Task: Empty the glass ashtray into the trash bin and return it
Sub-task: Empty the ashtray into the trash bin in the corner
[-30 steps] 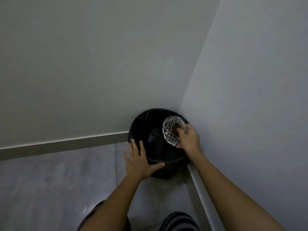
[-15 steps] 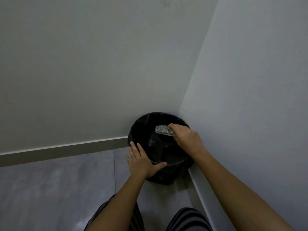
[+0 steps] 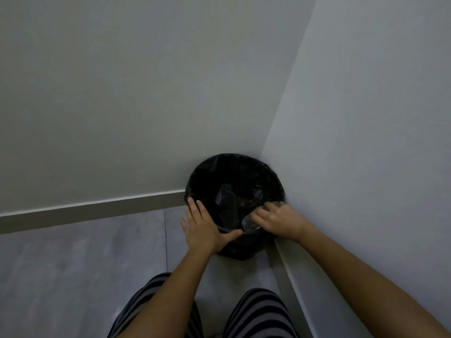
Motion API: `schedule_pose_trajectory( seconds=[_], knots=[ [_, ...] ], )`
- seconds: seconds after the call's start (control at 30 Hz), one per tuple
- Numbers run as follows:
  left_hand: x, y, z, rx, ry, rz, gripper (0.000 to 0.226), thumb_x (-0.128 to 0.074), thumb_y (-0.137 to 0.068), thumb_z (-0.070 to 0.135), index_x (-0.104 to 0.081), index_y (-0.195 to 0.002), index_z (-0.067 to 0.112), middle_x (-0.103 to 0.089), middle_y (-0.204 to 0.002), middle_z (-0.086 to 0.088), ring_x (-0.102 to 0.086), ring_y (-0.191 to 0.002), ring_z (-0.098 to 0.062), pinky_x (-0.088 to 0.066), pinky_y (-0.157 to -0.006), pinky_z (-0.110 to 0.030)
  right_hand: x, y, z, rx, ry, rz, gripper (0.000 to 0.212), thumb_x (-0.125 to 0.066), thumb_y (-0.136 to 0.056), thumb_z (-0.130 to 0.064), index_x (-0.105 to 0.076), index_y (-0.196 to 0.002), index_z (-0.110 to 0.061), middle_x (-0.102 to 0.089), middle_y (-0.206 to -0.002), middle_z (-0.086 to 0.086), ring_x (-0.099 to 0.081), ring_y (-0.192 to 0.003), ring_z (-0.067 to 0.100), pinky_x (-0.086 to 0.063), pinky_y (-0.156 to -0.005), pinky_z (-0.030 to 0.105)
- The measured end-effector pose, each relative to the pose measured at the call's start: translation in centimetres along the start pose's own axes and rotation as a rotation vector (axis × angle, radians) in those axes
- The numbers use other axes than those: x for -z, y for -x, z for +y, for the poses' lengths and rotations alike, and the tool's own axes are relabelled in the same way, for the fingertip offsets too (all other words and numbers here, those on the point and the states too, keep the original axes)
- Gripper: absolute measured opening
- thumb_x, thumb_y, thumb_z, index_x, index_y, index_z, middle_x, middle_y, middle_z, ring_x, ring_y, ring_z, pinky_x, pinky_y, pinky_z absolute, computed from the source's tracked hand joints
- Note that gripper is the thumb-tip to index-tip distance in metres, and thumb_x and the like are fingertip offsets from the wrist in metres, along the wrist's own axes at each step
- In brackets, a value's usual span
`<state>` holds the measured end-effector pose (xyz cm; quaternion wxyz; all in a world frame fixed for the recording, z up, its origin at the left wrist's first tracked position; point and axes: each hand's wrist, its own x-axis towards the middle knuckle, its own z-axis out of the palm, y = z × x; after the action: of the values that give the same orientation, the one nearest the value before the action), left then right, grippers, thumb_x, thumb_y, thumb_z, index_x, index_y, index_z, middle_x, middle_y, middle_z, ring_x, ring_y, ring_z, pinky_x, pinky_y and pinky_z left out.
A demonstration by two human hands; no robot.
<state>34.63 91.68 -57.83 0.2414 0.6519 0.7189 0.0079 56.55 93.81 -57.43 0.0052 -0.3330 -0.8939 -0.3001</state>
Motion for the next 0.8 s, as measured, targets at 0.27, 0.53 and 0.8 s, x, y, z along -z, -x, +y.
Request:
schedule_pose_trajectory(
  seconds=[0.27,0.53,0.8],
  knots=[
    [0.3,0.0,0.0,0.019,-0.04,-0.011,0.141,-0.049,-0.06,0.089,0.017,-0.148,0.001,0.026,-0.156,-0.016,0.017,-0.146,-0.031,0.001,-0.118,-0.05,0.1,0.0,-0.3,-0.061,-0.008,0.0,0.016,-0.049,-0.086,-0.013,-0.062,-0.096,-0.014,-0.067,-0.08,0.004,-0.066,-0.064,0.026,-0.053,-0.042,0.031],
    [0.2,0.0,0.4,0.034,-0.046,-0.026,0.142,-0.048,-0.059,0.09,0.017,-0.148,0.0,0.028,-0.156,-0.017,0.017,-0.146,-0.031,0.0,-0.119,-0.051,0.9,0.1,0.1,-0.1,-0.001,-0.003,0.015,-0.051,-0.086,-0.012,-0.064,-0.094,-0.014,-0.069,-0.079,0.002,-0.065,-0.06,0.024,-0.051,-0.041,0.029],
    [-0.2,0.2,0.3,0.031,-0.003,0.024,0.143,-0.05,-0.058,0.089,0.016,-0.148,-0.001,0.026,-0.156,-0.017,0.016,-0.146,-0.031,0.0,-0.119,-0.05,1.7,-0.3,-0.2,-0.161,-0.027,0.001,0.02,-0.049,-0.084,-0.013,-0.066,-0.095,-0.015,-0.071,-0.081,0.001,-0.066,-0.06,0.021,-0.049,-0.04,0.026]
  ],
)
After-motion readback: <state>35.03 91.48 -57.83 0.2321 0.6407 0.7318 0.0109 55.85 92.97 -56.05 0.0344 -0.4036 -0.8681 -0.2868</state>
